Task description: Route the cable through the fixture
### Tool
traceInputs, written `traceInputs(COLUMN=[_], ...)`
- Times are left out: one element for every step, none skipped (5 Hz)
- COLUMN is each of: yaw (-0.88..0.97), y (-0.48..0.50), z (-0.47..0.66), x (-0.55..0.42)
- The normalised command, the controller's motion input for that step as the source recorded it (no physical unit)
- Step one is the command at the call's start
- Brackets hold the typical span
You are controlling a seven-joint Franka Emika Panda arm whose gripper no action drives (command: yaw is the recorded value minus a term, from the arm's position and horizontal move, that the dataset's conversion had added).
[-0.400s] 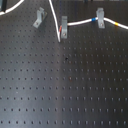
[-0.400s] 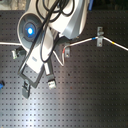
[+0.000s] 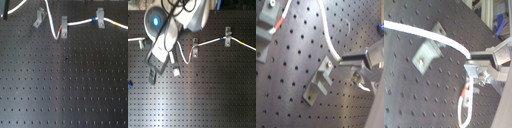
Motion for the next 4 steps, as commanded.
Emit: traceInputs(yaw=[0.0, 0.0, -0.39, -0.73], y=[-0.277, 0.088, 0.221, 0.365], z=[0.09, 0.23, 0.32, 0.31], x=[-0.411, -0.133, -0.166, 0.04])
